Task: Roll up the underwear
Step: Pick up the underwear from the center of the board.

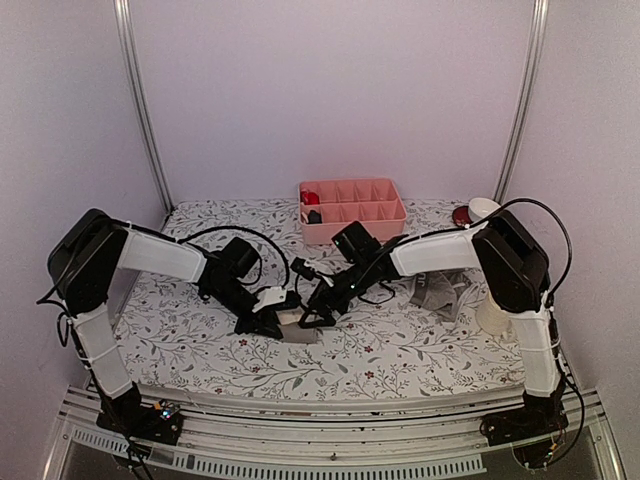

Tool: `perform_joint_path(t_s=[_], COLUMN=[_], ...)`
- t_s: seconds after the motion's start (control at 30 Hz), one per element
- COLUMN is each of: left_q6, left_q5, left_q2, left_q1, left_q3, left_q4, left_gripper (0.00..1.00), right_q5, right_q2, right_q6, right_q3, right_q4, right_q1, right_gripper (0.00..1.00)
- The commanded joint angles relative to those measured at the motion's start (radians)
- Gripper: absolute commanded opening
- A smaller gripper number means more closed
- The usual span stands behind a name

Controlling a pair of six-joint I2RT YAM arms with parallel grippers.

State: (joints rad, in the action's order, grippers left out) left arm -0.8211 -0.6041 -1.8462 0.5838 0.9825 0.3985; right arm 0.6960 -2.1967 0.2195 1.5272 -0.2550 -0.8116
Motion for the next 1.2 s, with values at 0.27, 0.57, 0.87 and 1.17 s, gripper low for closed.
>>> perform_joint_path(t_s=[0.27,0.57,0.87,1.17], left_q6=[0.022,0.032,0.04,0.045], left_q5=[0.066,0.072,0.073,0.048], left_q2=[-0.051,-0.061,-0.067,-0.029], left_q1=[-0.016,-0.018,-0.025,-0.05], left_q3=[-0.013,-0.005,0.0,-0.016], left_q4=[0.066,0.067,0.066,0.047], left_gripper=[0.0,0.0,0.0,0.07], right_q5=[0.112,0.102,0.105,0.026], right_q2=[-0.096,-0.126,-0.188,-0.134], right_q6=[0.035,0.092,0.146,0.176], right_q3=[0.071,0.118,0.192,0.185], right_q4=[-0.057,-0.096,-0.191,-0.217], right_q1=[-0.027,-0.044,-0.066,-0.075], right_gripper=[0.99,0.86,0.44,0.03])
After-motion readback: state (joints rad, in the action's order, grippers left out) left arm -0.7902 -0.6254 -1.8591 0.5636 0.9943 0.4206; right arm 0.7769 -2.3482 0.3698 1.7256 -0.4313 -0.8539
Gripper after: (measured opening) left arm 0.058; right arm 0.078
